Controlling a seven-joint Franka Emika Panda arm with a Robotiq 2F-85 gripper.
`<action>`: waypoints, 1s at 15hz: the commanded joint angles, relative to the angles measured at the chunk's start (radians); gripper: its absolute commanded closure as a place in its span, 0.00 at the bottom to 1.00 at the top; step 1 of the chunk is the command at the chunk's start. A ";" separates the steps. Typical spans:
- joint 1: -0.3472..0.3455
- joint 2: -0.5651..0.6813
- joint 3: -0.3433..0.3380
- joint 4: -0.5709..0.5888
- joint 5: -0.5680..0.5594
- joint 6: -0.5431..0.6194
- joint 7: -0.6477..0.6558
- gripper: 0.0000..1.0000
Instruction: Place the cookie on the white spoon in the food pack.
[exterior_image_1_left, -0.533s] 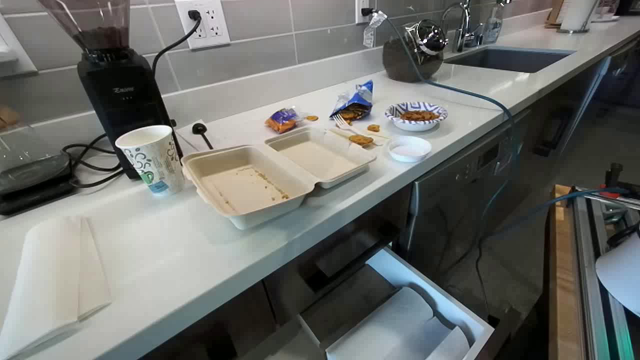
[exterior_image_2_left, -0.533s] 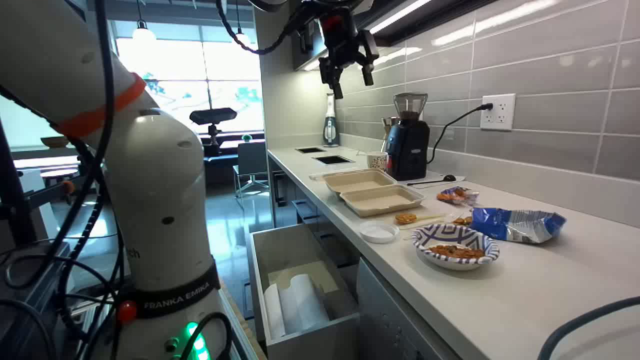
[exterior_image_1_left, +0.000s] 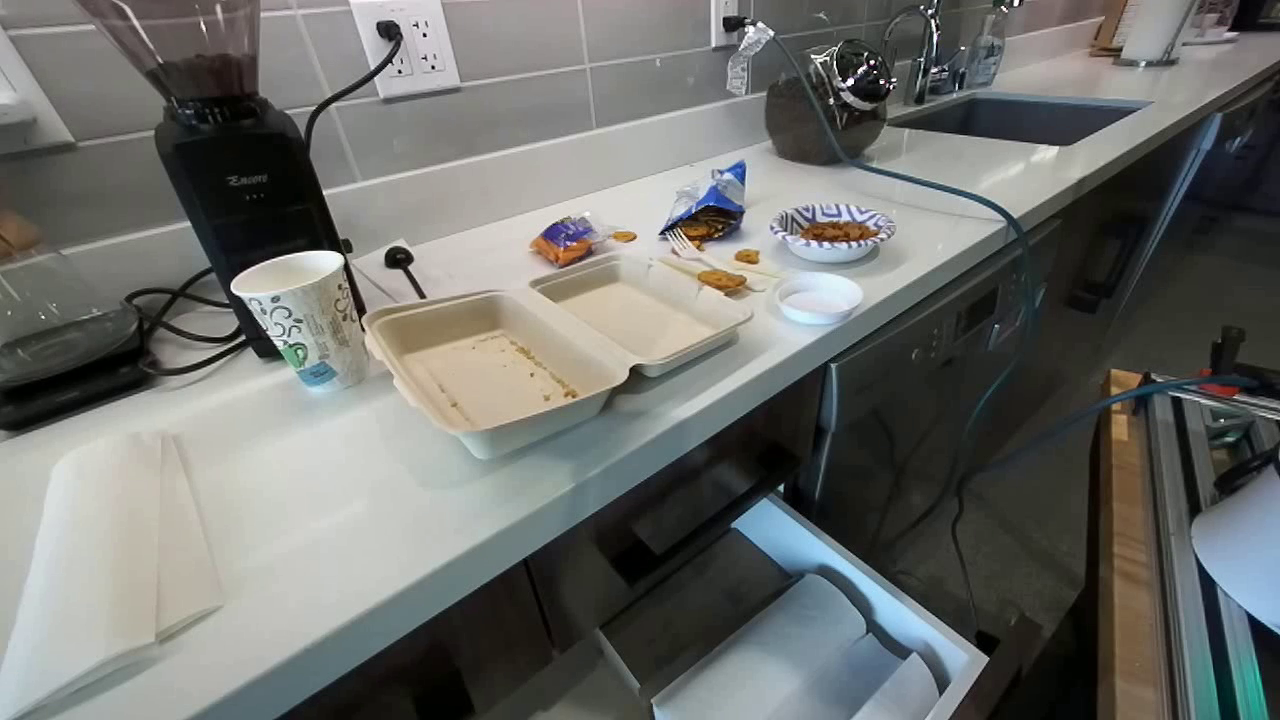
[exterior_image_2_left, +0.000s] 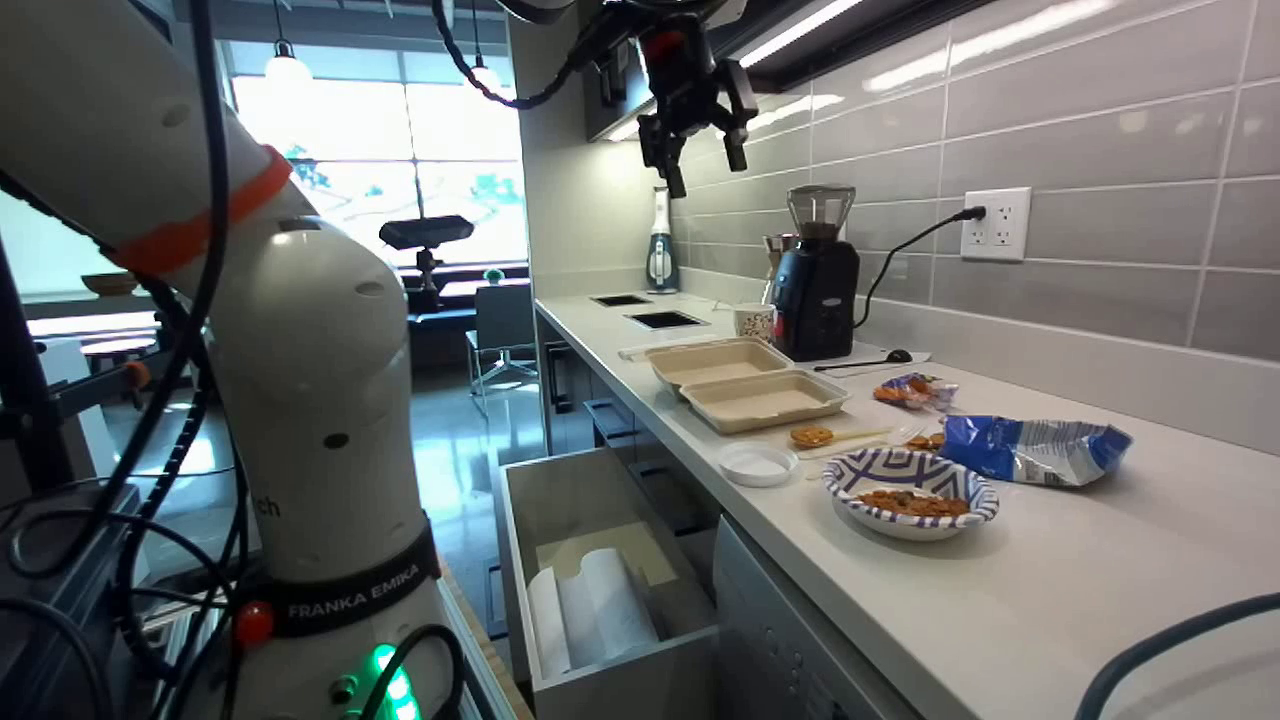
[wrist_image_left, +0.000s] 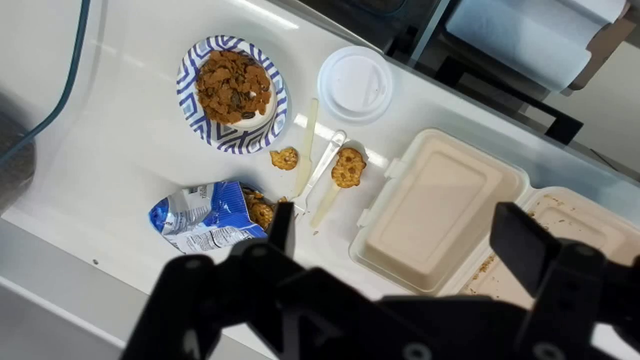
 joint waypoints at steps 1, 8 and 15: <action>0.021 0.003 -0.015 0.003 -0.010 -0.004 0.010 0.00; 0.031 0.039 -0.042 -0.011 0.027 0.029 -0.011 0.00; 0.043 0.223 -0.224 -0.118 0.238 0.345 -0.200 0.00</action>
